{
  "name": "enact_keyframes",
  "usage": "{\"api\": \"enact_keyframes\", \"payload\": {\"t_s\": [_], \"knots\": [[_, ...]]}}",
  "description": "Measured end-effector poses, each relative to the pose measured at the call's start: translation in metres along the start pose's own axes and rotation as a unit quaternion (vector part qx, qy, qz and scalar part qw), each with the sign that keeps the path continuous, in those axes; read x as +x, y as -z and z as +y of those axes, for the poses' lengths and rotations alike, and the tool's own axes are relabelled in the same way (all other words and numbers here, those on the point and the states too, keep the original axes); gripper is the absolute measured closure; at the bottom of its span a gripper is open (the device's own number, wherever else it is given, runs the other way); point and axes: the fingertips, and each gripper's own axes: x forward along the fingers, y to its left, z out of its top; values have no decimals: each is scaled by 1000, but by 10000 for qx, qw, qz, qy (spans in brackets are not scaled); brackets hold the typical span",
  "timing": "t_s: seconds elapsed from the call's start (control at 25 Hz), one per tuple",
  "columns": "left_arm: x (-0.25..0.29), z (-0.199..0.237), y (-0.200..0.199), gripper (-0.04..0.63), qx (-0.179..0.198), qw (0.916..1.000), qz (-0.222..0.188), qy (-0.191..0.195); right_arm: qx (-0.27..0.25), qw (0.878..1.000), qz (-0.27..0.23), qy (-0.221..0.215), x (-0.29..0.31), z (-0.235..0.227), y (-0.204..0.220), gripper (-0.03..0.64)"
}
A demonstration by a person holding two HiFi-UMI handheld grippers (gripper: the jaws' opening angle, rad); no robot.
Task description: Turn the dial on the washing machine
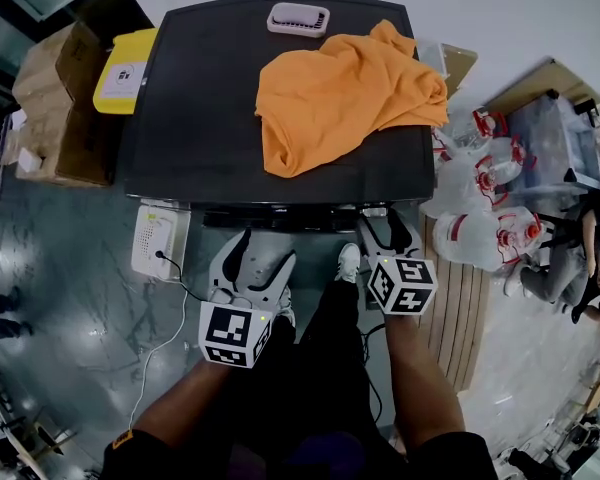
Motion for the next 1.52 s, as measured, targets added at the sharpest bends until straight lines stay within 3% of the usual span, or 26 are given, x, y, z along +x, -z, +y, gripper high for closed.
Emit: {"api": "enact_keyframes", "payload": {"t_s": [0.08,0.2,0.36,0.48,0.6,0.72,0.96,1.12,1.24,1.36,1.52], "knots": [[0,0,0,276,13,10000,1,1,-176,9998,21,44,0,0,0,339],[1,0,0,276,29,10000,9,-19,-1026,9939,73,388,-2,3,-2,328],[2,0,-1,276,42,10000,-5,-60,-2515,9636,123,904,-7,13,-8,327],[3,-1,-1,276,22,10000,3,-70,-3020,9469,200,1083,-6,16,-8,328],[3,-2,0,276,14,10000,14,-70,-3039,9460,233,1104,-4,17,-6,354],[2,-1,2,276,7,10000,20,-80,-2725,9563,191,1039,-4,16,-6,357],[2,-3,3,276,-31,10000,12,-60,-1183,9920,-49,449,-6,6,-4,357],[5,-5,4,276,-52,10000,32,-35,-390,9991,-156,-13,-6,1,-5,357],[6,-7,4,276,-44,10000,32,-15,-579,9982,-117,-40,-6,2,-5,356],[6,-8,3,278,-32,10000,44,-11,-1168,9928,-36,252,-7,5,-3,353],[7,-6,6,276,-50,9999,107,-46,-2402,9672,150,810,-6,16,-2,342]]}}
